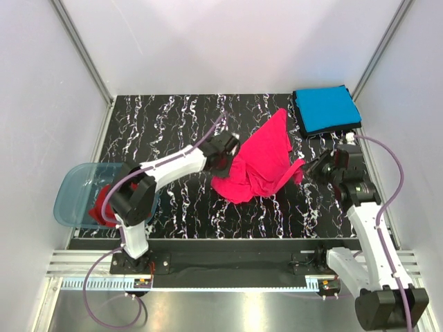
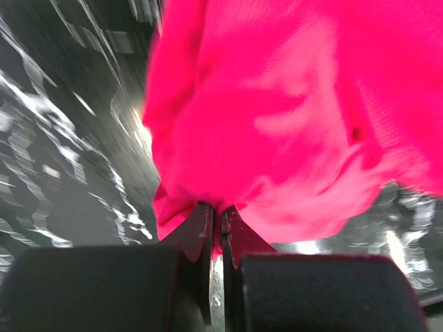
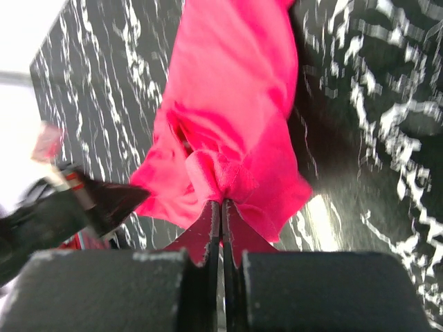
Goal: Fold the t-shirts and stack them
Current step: Flatten the tshirt out
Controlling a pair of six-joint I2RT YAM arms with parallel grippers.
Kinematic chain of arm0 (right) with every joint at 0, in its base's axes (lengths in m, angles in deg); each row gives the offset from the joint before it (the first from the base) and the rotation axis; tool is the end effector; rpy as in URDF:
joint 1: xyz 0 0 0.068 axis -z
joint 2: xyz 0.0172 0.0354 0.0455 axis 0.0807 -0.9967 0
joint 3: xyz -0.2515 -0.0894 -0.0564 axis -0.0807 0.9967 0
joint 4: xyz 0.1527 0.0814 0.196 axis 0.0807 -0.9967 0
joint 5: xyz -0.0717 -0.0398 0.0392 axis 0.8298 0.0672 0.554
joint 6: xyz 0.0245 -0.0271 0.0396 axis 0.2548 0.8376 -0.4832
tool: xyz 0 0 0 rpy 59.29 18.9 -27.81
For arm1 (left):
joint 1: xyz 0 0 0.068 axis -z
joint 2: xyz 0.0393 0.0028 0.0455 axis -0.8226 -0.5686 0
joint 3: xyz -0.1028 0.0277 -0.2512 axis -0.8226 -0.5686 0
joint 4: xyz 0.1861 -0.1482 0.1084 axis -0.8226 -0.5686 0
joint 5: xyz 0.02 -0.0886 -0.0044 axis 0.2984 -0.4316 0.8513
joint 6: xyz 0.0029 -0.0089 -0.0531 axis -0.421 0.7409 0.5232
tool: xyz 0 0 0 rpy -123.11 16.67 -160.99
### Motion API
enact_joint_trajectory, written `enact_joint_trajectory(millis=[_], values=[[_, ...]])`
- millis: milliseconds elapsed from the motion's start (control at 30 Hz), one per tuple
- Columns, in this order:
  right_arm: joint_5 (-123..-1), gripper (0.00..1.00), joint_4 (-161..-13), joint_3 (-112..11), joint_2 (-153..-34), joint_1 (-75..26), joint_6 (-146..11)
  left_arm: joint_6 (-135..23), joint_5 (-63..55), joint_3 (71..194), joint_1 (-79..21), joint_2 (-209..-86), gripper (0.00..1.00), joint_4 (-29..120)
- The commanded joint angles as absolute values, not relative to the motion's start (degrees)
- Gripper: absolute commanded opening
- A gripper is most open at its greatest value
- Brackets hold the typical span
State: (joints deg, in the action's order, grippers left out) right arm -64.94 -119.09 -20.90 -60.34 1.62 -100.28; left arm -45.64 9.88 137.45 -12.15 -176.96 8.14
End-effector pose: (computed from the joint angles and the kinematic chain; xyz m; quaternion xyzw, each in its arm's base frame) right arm 0.1793 0.0159 0.2979 0.2351 0.8521 0.2414 0.4006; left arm 0.2809 -0.2591 0.2098 0.1671 0.9568 -0.0857 0.2218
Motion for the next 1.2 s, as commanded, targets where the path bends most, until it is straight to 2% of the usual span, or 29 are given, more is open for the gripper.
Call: enact_joint_trajectory(millis=[0, 100, 167, 233, 400, 600, 733, 833, 1000, 1167], values=[[-57.2, 0.00, -113.4, -28.8, -66.2, 1.6, -99.1, -49.1, 12.7, 155.6, -15.4, -174.6, 0.00, 5.6], [-50.2, 0.00, -113.5, -40.4, -74.0, 1.7, -96.4, -45.5, 7.1, 175.0, -22.2, -177.3, 0.00, 4.5], [-48.0, 0.00, -117.5, -50.3, -77.5, 1.6, -96.0, -41.3, 4.6, 183.0, -27.4, -179.2, 0.00, 7.9], [-47.7, 0.00, -120.2, -57.3, -80.4, 1.6, -96.0, -39.6, -1.8, 184.7, -29.9, -179.6, 0.00, 11.4], [-54.3, 0.00, -122.5, -57.8, -77.0, 1.6, -90.6, -39.8, -3.3, 178.1, -34.7, -178.8, 0.01, 16.5], [-72.1, 0.00, -120.8, -41.1, -71.5, -0.1, -90.1, -41.4, -4.7, 158.4, -37.3, -178.5, 0.05, 21.3], [-76.8, 0.00, -117.1, -30.6, -71.3, -4.3, -91.6, -43.2, -2.0, 149.0, -37.5, -179.7, 0.07, 24.3], [-76.2, 0.00, -116.9, -27.5, -71.8, -5.9, -93.2, -44.4, 0.3, 147.3, -38.5, -179.9, 0.00, 23.7], [-69.1, 0.00, -117.4, -27.0, -69.6, -5.9, -95.6, -45.2, -2.3, 145.7, -39.4, -174.1, 0.00, 22.6], [-68.7, 0.00, -118.7, -30.9, -66.8, -6.0, -95.3, -45.7, -2.9, 146.4, -39.3, -162.9, 0.00, 20.2]])
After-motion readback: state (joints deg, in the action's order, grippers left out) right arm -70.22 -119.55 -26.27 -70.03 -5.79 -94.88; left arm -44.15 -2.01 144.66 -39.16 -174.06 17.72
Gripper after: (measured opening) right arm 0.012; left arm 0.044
